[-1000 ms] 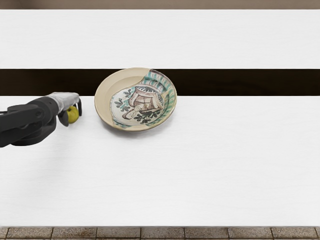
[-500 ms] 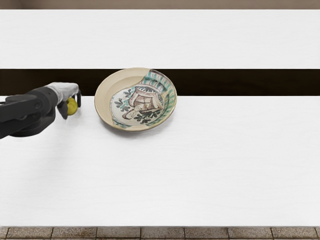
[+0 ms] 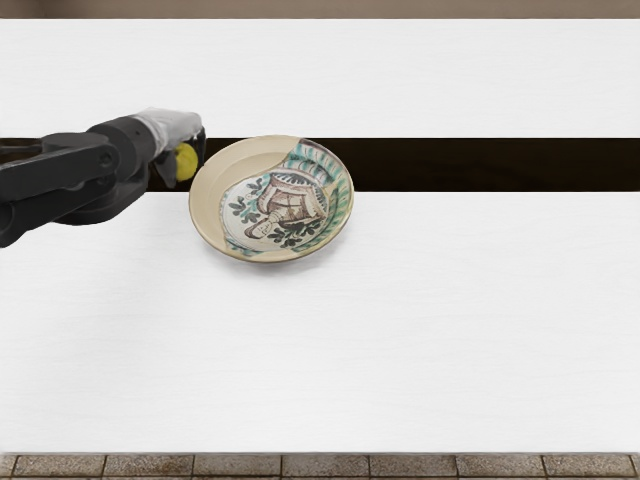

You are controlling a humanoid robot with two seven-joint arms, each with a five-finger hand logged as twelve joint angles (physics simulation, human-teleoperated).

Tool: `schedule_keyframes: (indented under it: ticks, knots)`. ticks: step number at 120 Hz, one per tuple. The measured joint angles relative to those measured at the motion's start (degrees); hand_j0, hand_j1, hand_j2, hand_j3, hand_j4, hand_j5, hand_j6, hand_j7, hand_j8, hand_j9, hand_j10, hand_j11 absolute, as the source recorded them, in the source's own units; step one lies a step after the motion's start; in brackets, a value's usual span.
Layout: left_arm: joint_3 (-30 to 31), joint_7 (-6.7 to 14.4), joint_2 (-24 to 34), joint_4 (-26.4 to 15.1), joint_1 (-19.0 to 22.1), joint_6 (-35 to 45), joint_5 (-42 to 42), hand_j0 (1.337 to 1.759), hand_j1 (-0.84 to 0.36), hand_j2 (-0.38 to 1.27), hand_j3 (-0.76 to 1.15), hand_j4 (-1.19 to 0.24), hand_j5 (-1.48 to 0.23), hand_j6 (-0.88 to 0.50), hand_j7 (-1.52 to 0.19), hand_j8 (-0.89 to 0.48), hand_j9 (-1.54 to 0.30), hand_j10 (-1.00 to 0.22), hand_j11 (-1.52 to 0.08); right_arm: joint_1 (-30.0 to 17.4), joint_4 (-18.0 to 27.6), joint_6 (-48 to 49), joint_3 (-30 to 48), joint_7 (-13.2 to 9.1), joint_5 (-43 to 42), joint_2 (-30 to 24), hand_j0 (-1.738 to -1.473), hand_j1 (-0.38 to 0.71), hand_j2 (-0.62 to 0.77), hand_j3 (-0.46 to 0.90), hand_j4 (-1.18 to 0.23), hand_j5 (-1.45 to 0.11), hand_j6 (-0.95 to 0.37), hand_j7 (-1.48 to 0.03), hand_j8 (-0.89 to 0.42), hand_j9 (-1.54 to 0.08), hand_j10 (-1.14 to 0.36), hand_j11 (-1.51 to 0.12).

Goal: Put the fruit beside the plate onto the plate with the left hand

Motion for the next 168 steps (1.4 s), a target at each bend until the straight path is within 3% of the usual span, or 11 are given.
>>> schedule_keyframes:
  ticks: [36,90,109,120,132,155,168]
  knots:
    - [-0.2,0.0,-7.6,-0.2,-1.8,0.0,-0.2,1.654,-0.31,0.28,0.0,-0.64,-0.9,-0.43,-0.89,-0.43,-0.9,-0.66,-0.9,0.0,0.0,0.0,0.0,0.0,0.0,0.0,-1.658,-0.33,0.0,0.0,-0.01,-0.02,-0.01,-0.02,-0.01,-0.02,-0.01,-0.02]
    - [0.5,0.0,-10.0,0.0,1.4,0.0,-0.2,1.655,-0.32,0.29,0.0,-0.65,-0.88,-0.43,-0.88,-0.43,-0.88,-0.65,-0.89,0.0,0.0,0.0,0.0,0.0,0.0,0.0,-1.658,-0.33,0.0,0.0,-0.01,-0.02,-0.01,-0.02,-0.01,-0.02,-0.01,-0.02]
    - [-0.4,0.0,-9.9,0.0,1.1,1.2,-0.9,1.656,0.0,0.15,0.0,-0.34,-0.46,-0.24,-0.46,-0.24,-0.46,-0.34,-0.46,0.0,0.0,0.0,0.0,0.0,0.0,0.0,-1.658,-0.33,0.0,0.0,-0.01,-0.02,-0.01,-0.02,-0.01,-0.02,-0.01,-0.02]
    - [-1.5,0.0,-8.1,-0.1,0.1,1.2,-6.2,1.657,0.12,0.09,0.0,-0.22,-0.3,-0.16,-0.29,-0.16,-0.3,-0.22,-0.3,0.0,0.0,0.0,0.0,0.0,0.0,0.0,-1.658,-0.33,0.0,0.0,-0.01,-0.02,-0.01,-0.02,-0.01,-0.02,-0.01,-0.02]
    - [-6.7,0.0,-3.9,-0.2,0.0,-0.8,-15.5,1.657,0.21,0.06,0.0,-0.14,-0.18,-0.1,-0.18,-0.1,-0.18,-0.14,-0.19,0.0,0.0,0.0,-0.1,0.0,0.0,0.0,-1.658,-0.33,0.0,0.0,-0.01,-0.02,-0.01,-0.02,-0.01,-0.02,-0.01,-0.02]
    - [-21.4,0.0,10.5,-0.3,1.1,-12.9,-37.7,1.658,0.29,0.02,0.0,-0.06,-0.08,-0.04,-0.07,-0.04,-0.08,-0.06,-0.08,0.0,0.0,0.0,0.0,0.0,0.0,0.0,-1.658,-0.33,0.0,0.0,-0.01,-0.02,-0.01,-0.02,-0.01,-0.02,-0.01,-0.02]
    - [-25.8,0.0,15.4,-0.2,3.3,-20.3,-49.8,1.658,0.31,0.01,0.0,-0.04,-0.05,-0.03,-0.05,-0.03,-0.05,-0.04,-0.05,0.0,0.0,0.0,0.0,0.0,0.0,0.0,-1.658,-0.33,0.0,0.0,-0.01,-0.02,-0.01,-0.02,-0.01,-0.02,-0.01,-0.02]
